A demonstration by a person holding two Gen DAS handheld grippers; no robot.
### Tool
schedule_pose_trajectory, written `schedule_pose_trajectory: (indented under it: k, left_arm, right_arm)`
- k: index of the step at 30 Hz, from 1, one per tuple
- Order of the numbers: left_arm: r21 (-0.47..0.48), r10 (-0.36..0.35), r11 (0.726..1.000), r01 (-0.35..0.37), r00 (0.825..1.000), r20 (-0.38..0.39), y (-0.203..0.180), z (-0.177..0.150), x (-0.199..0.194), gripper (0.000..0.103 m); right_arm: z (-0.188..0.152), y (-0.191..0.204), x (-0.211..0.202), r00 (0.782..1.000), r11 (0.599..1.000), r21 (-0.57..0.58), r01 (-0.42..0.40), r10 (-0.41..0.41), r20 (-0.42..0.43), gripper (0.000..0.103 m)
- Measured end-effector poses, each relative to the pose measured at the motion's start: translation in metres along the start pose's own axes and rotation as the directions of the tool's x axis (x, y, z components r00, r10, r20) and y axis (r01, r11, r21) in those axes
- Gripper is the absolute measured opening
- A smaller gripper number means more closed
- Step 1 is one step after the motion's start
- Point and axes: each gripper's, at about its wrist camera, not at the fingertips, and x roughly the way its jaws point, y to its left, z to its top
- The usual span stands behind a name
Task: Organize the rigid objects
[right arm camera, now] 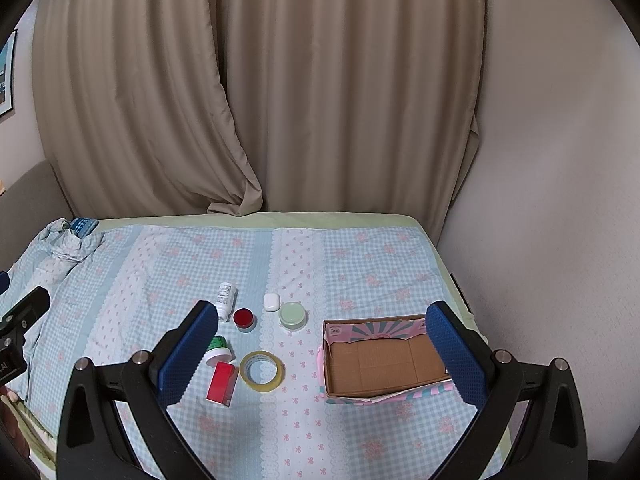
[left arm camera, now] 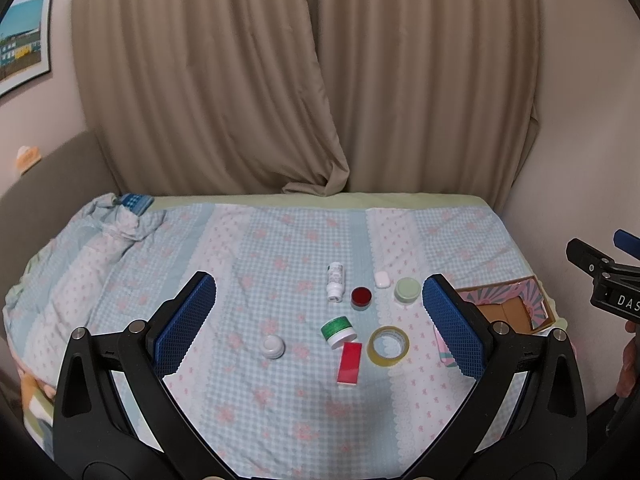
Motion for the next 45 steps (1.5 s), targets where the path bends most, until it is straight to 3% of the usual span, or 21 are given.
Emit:
schedule_pose_trajectory:
  k: [12, 20, 26, 31, 38, 45]
  left_arm:
    - [-0.051, 0.050, 0.997, -0.052, 0.997, -0.052, 0.010, -0.011, 0.002, 0.103]
    - [-0.118, 0.068, 0.989, -0.085, 0.988, -0.141, 0.058, -0.045, 0.040, 0.103]
    - [-0.096, 0.029, 0.994, -0.051, 0.976, -0.215, 0.102, -0.076, 0.093, 0.103]
    - [-0.026, -0.024, 1.000, 0.017, 0.963, -0.270, 0.136, -0.098, 0.152, 0.102]
    - [0.067, -0.095, 0.990, 0.127, 0.929, -0.357, 0.159, -0.136, 0.248, 0.102]
    - [0.135, -0.125, 0.970, 0.203, 0.890, -0.439, 0.157, -0.182, 0.332, 0.101]
  right_arm:
    - [-0.003, -0.003, 0.009, 1.000, 1.000, -0.011, -0.029, 0.029, -0.012, 0.103]
    - [-0.026, 0.018, 0.048, 0.995, 0.996, -0.035, -0.080, 0.078, -0.060, 0.103]
    - [-0.052, 0.053, 0.086, 0.987, 0.997, 0.009, -0.082, 0.082, -0.140, 0.103]
    - [-0.079, 0.095, 0.123, 0.971, 0.998, 0.066, -0.023, 0.038, -0.235, 0.103]
    - [-0.124, 0.155, 0.190, 0.929, 0.991, 0.130, 0.040, 0.011, -0.370, 0.103]
    - [-0.161, 0.199, 0.266, 0.877, 0.988, 0.134, 0.080, -0.005, -0.480, 0.103]
